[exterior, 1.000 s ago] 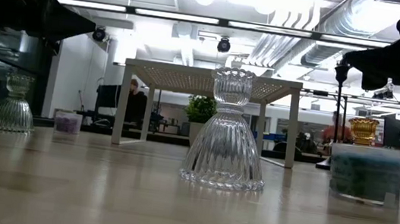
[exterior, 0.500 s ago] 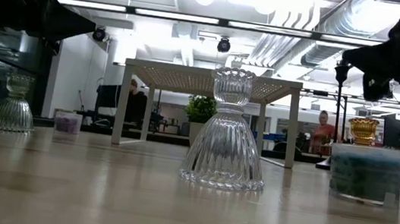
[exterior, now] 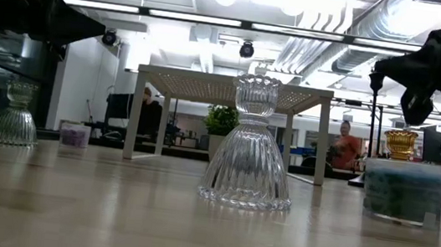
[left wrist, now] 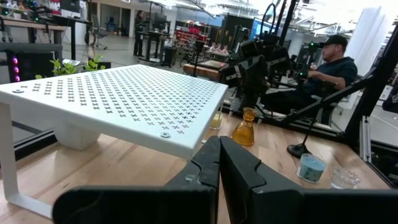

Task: Pick & Place candle stick holders
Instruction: Put the top black candle holder on the shelf

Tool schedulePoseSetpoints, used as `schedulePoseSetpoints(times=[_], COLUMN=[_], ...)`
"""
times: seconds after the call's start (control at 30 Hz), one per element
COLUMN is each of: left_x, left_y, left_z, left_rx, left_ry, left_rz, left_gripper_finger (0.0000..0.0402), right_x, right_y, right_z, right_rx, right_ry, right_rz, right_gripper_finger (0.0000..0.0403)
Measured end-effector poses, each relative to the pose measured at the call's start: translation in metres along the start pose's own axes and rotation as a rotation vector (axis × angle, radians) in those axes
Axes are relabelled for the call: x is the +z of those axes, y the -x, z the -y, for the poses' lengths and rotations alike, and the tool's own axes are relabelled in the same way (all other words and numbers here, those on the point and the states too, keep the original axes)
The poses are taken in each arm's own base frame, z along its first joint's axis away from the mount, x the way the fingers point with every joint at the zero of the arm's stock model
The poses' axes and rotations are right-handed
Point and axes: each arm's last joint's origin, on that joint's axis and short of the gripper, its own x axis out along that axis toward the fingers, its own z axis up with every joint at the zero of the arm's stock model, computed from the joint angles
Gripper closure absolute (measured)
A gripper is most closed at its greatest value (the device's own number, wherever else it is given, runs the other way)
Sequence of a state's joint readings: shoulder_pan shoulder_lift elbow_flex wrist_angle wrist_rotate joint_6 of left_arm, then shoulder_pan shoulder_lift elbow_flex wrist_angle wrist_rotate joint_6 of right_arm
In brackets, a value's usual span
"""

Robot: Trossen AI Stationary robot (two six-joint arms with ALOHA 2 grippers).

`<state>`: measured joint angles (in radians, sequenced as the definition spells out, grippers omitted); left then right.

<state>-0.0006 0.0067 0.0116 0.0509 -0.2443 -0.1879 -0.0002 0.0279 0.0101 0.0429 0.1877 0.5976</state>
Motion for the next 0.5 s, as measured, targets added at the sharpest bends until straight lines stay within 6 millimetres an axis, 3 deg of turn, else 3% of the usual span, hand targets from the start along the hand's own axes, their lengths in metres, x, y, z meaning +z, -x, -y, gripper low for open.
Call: schedulePoseSetpoints(times=[0.27, 0.5], left_x=[0.0, 0.0], left_y=[0.0, 0.0], left_z=[0.0, 0.0], left_rx=[0.0, 0.0], left_ry=[0.0, 0.0], left_rz=[0.0, 0.0], left_gripper_finger=[0.0398, 0.0398], right_x=[-0.002, 0.008], right_y=[-0.004, -0.006], right_z=[0.005, 0.005], right_rx=[-0.155, -0.441], right_ry=[0.016, 0.085], right_rz=[0.023, -0.003], right_gripper_finger=[0.04, 0.0401])
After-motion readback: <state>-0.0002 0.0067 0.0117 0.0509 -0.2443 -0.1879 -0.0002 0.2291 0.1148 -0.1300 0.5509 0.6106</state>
